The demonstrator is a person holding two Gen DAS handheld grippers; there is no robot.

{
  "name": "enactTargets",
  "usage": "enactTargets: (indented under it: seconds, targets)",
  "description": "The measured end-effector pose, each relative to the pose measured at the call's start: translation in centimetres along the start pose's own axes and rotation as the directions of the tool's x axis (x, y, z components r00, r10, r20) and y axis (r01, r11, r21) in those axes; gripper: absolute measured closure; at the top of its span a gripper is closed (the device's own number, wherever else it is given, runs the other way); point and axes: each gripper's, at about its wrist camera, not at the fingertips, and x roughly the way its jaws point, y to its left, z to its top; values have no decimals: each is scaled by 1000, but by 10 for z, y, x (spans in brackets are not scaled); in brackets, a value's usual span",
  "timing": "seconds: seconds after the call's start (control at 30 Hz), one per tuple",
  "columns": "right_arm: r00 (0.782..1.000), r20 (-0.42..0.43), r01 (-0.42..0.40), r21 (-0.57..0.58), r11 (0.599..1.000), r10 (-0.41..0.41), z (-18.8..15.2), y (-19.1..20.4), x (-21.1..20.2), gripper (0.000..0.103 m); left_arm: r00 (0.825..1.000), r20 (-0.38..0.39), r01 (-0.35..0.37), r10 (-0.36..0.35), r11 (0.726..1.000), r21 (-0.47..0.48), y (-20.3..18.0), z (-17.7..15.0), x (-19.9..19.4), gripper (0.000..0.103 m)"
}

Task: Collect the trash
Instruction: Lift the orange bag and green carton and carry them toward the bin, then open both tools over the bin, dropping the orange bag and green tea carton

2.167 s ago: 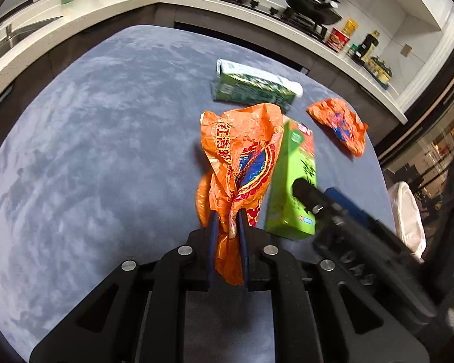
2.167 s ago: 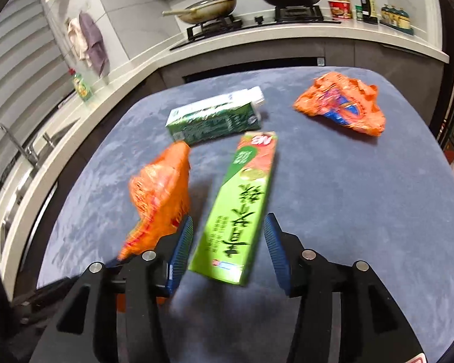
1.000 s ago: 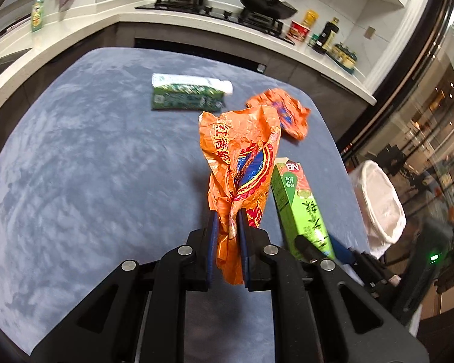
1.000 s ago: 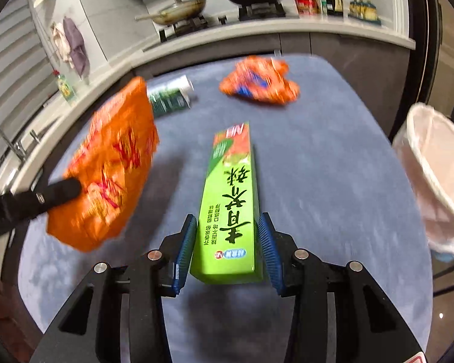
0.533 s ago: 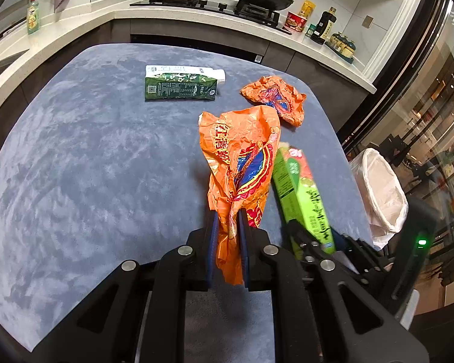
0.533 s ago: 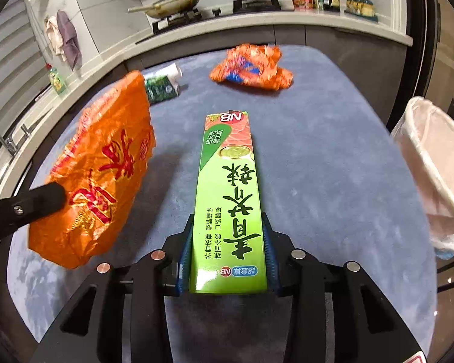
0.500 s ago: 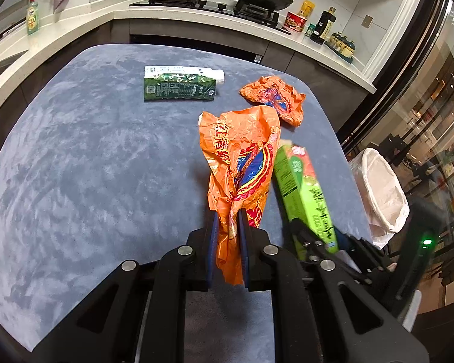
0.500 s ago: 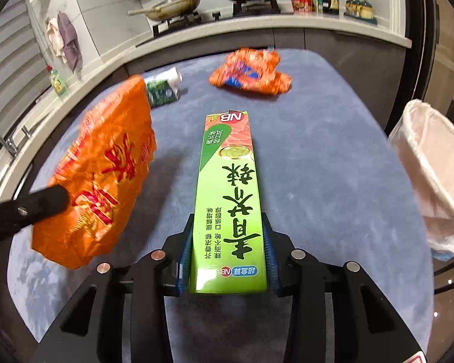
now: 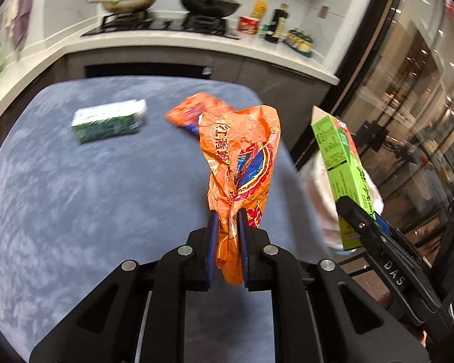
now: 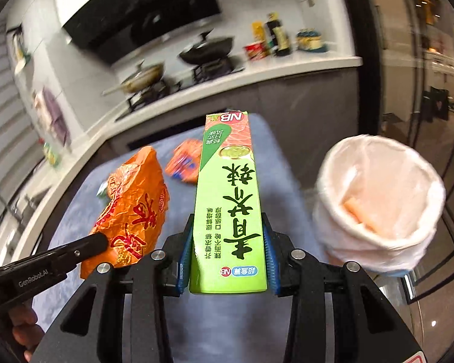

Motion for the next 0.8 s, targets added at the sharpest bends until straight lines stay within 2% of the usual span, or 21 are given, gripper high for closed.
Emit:
enactTargets:
  seconds: [0.17, 0.33, 0.53, 0.8]
  targets:
    - [996, 52, 72, 75, 995, -76, 14, -60, -21, 65, 998, 18, 61, -62, 996, 63, -54, 15, 10, 90]
    - [986, 60, 142, 154, 978, -153, 17, -121, -32, 65, 993, 13, 113, -116, 986, 121, -103, 21, 26, 90]
    - [979, 35, 192, 205, 960, -203, 16, -165, -29, 65, 987, -32, 162, -159, 972, 171, -157, 26, 55, 90]
    - [978, -7, 204, 256, 945, -210, 11, -202, -14, 65, 984, -91, 173, -156, 960, 221, -204, 30, 93, 90]
